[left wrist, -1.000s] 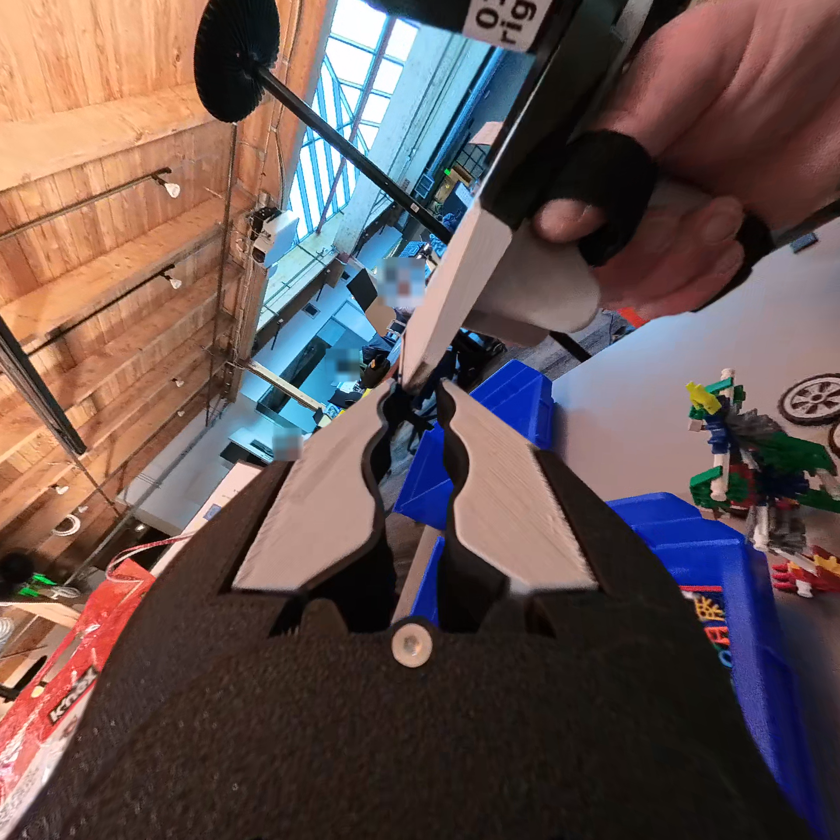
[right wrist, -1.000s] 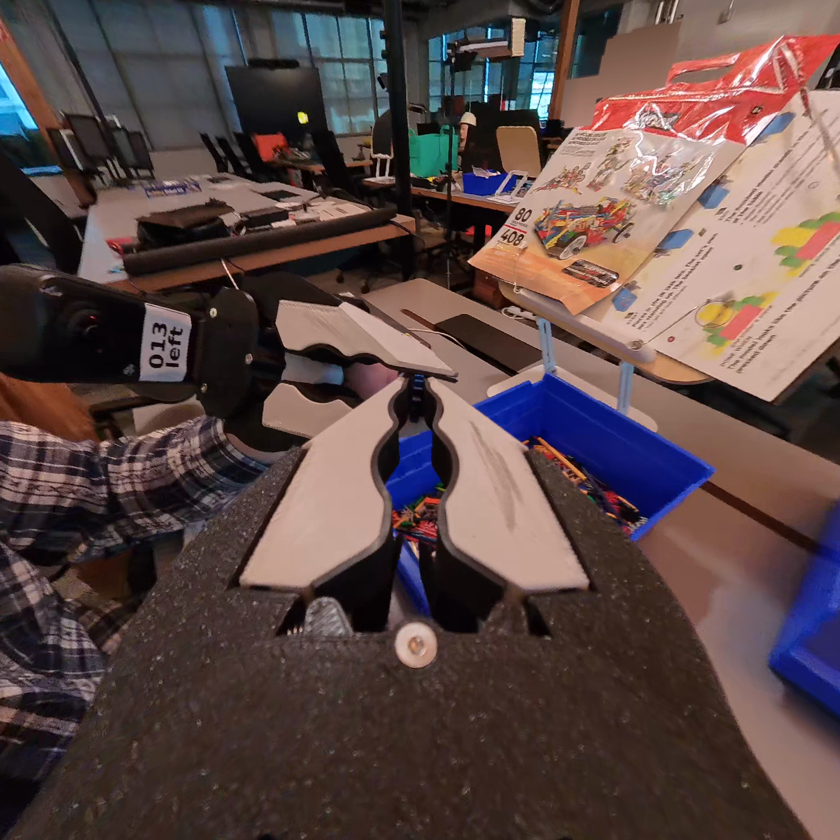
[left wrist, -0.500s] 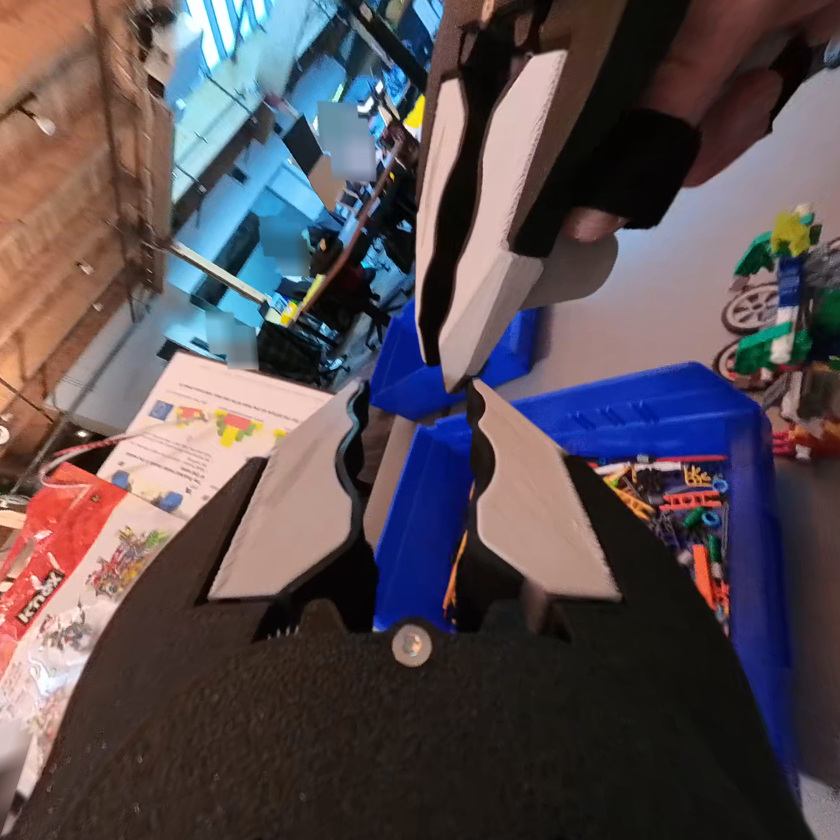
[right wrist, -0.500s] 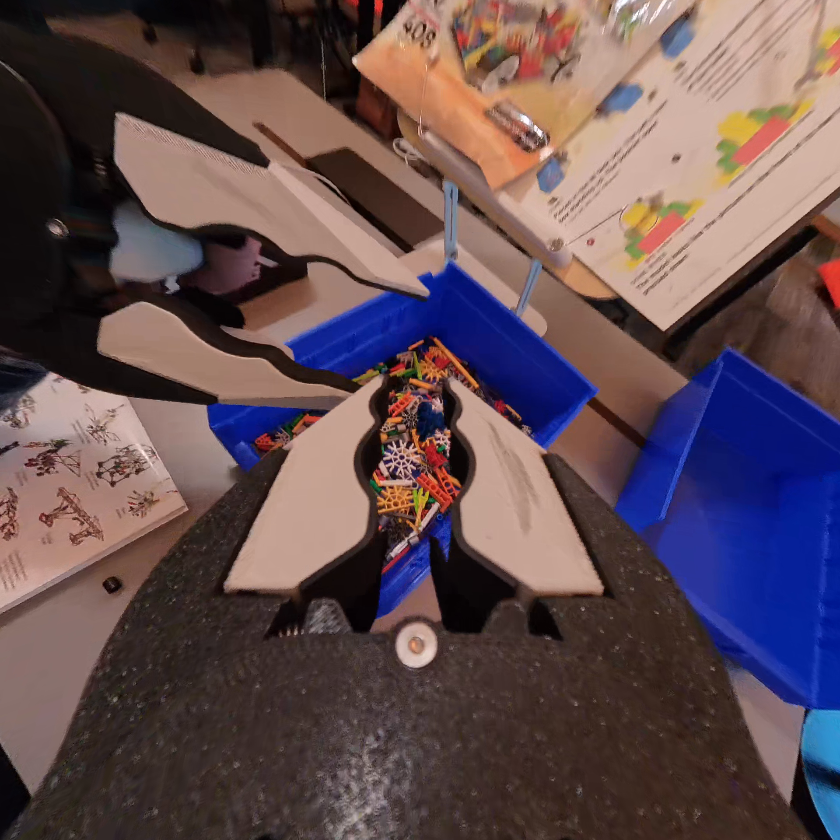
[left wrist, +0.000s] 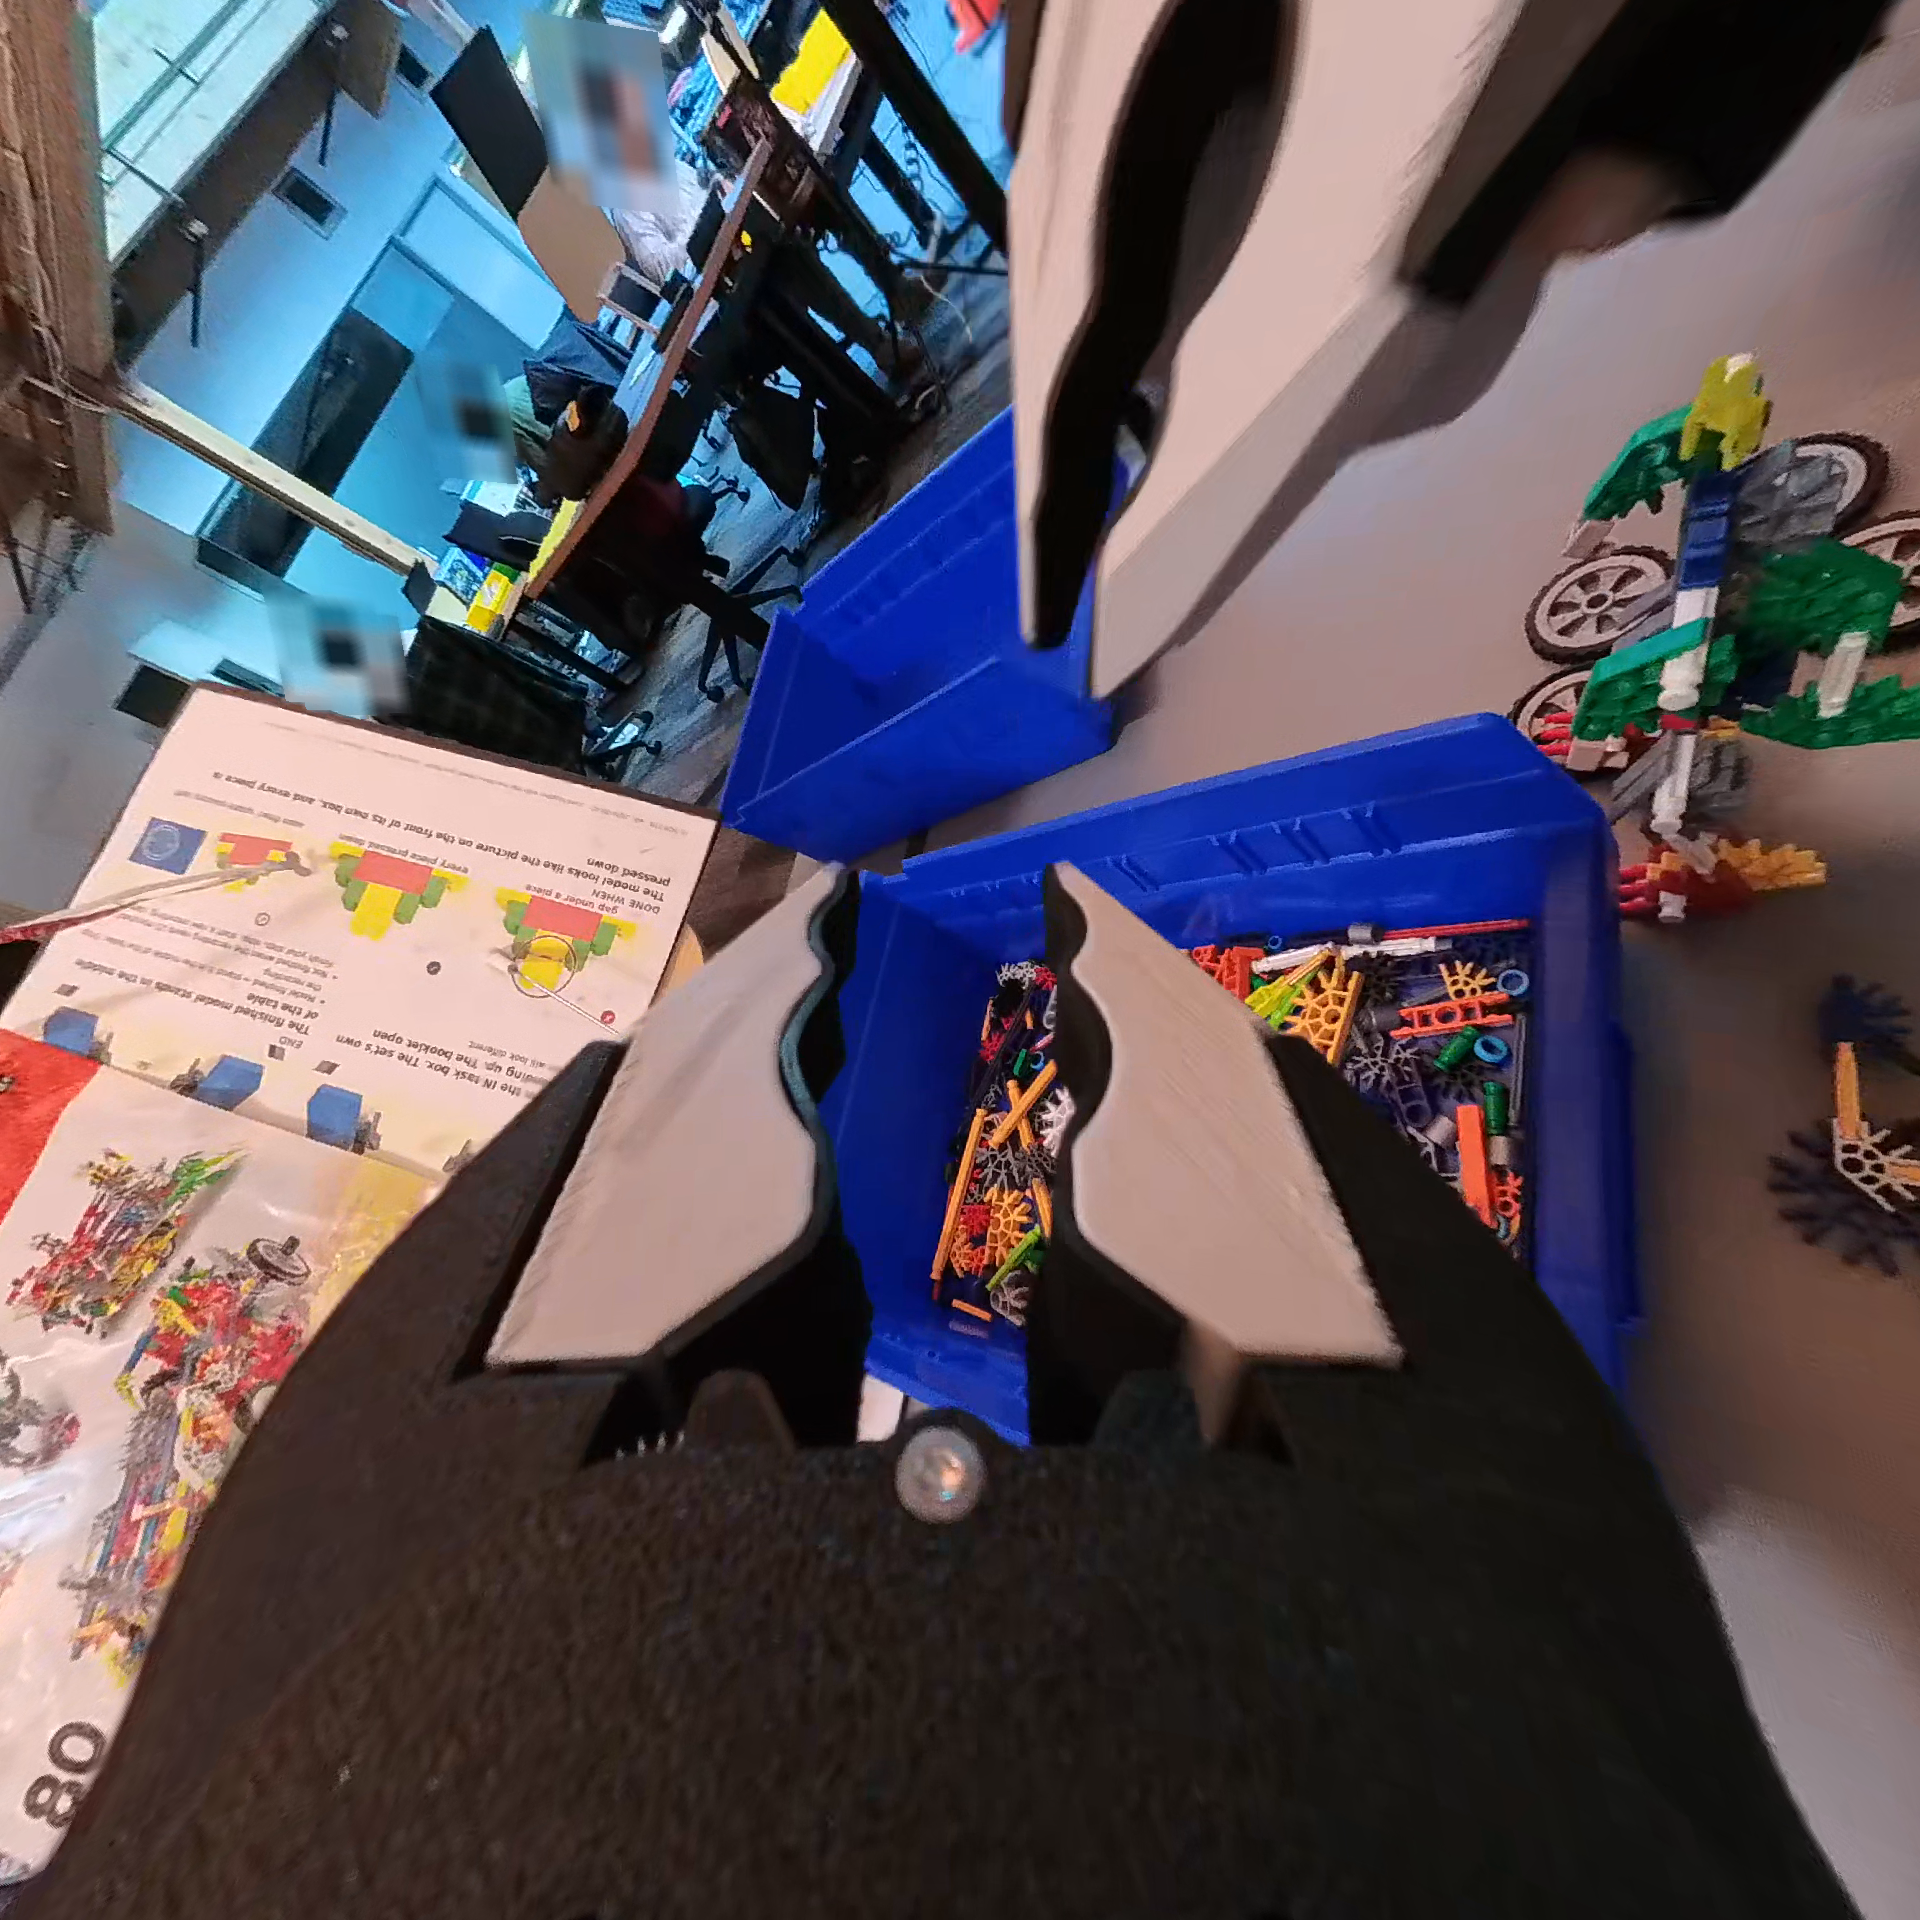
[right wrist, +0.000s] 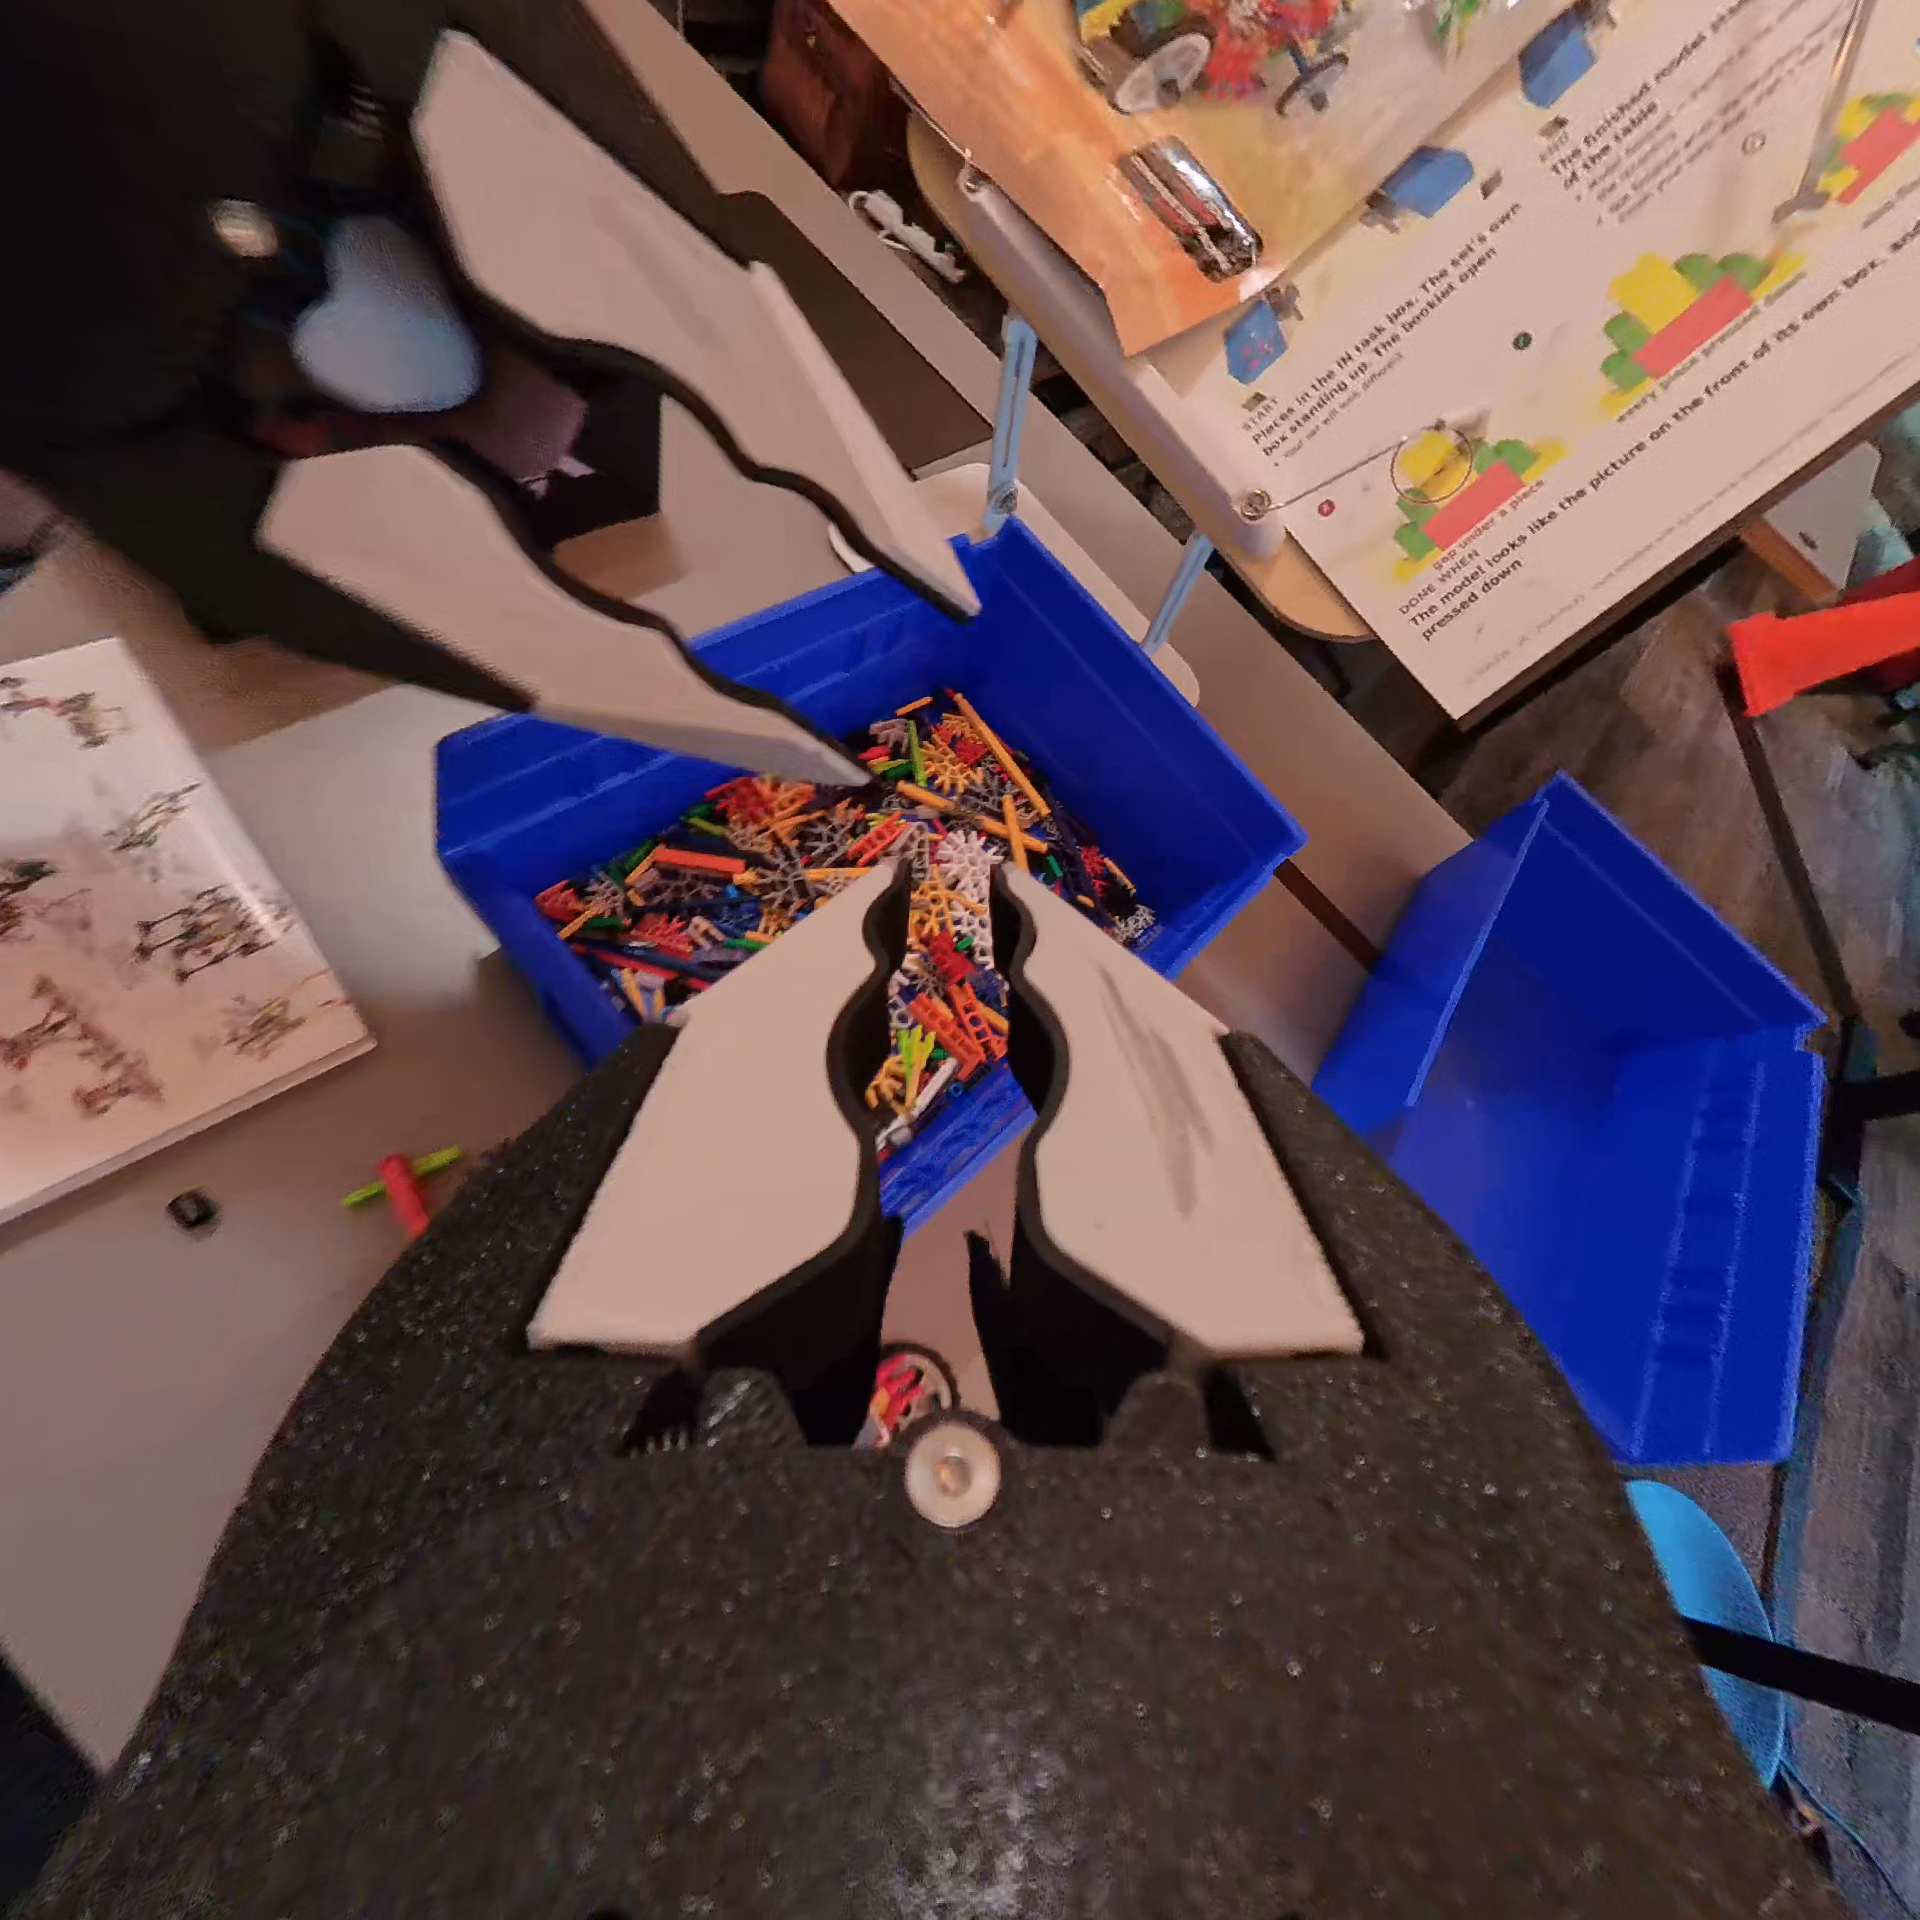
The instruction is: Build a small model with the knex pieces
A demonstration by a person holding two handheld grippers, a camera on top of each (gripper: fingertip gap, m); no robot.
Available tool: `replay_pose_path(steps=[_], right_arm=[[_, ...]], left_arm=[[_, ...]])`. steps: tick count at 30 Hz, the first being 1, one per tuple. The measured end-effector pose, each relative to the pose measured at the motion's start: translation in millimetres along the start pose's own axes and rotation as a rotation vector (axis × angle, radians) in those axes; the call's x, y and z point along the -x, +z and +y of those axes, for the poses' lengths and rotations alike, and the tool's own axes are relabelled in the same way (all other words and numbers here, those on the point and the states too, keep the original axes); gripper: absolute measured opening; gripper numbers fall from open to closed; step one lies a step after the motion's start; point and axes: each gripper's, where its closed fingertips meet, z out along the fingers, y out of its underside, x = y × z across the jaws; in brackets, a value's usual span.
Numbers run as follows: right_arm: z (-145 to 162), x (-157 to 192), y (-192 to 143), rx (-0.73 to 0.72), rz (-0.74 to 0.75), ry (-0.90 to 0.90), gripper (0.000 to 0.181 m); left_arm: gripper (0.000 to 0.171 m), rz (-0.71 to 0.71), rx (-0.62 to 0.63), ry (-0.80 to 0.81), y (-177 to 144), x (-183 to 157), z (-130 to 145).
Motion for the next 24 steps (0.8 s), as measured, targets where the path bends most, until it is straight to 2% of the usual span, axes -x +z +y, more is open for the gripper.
replay_pose_path(steps=[3,6,13,19,21,24], right_arm=[[6,28,-24,-0.007,-0.079,-0.028,0.018],[30,68,-36,0.048,-0.189,-0.07,0.02],[111,133,-11,0.25,-0.243,-0.133,0.025],[169,136,20,0.389,-0.138,-0.233,0.025],[180,134,27,0.432,-0.093,-0.296,0.027],[188,138,35,0.459,-0.102,-0.272,0.028]], left_arm=[[0.032,0.008,0.0,0.012,0,-4,-3],[0.033,0.015,-0.008,0.018,-1,-7,-8],[0.033,0.038,-0.003,0.036,0,-14,-11],[0.034,0.061,-0.007,0.041,-1,-19,-13],[0.034,0.064,-0.007,0.044,-1,-20,-13],[0.034,0.068,-0.009,0.044,-1,-21,-14]])
